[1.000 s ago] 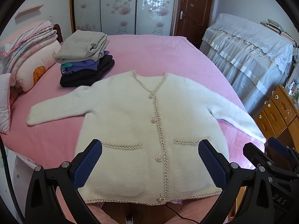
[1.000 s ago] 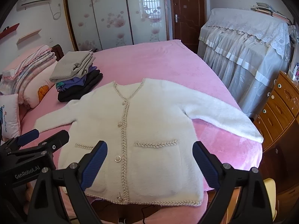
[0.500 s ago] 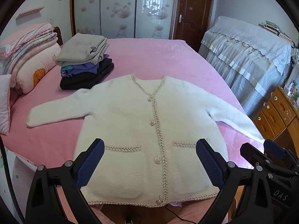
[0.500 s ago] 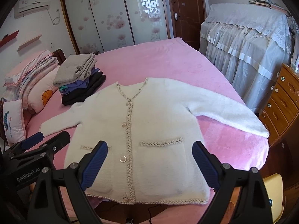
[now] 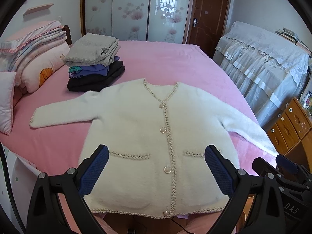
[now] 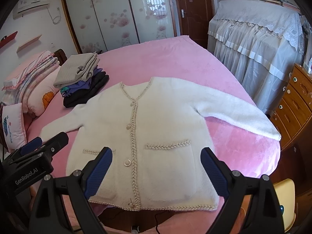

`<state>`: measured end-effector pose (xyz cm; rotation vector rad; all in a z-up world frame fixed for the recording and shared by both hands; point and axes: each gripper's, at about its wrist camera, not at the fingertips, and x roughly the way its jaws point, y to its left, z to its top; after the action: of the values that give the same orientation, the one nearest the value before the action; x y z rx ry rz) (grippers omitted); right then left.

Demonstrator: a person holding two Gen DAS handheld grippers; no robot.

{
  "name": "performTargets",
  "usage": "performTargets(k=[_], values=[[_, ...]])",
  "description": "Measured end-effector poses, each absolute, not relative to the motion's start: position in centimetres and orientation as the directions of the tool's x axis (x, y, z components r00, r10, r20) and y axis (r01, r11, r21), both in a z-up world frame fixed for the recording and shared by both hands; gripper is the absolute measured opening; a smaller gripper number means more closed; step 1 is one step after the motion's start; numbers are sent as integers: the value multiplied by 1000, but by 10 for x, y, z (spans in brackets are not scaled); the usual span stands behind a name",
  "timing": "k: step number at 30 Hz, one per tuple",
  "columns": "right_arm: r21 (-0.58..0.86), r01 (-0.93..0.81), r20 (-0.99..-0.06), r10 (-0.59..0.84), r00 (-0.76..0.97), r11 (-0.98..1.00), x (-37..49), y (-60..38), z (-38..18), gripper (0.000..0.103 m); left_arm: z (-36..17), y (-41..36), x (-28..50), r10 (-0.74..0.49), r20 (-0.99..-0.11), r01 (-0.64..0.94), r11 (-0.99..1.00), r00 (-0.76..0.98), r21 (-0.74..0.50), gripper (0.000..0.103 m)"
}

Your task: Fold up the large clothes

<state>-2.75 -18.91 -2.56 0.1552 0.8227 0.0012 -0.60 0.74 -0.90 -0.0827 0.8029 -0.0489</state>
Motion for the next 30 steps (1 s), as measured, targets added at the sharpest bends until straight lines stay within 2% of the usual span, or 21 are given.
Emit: performTargets(k=[30], values=[[168,50,-725,90,683,984,-24,-193,-23,93,-1,-3,-3,-102,-695,54,994,711,-90,98]])
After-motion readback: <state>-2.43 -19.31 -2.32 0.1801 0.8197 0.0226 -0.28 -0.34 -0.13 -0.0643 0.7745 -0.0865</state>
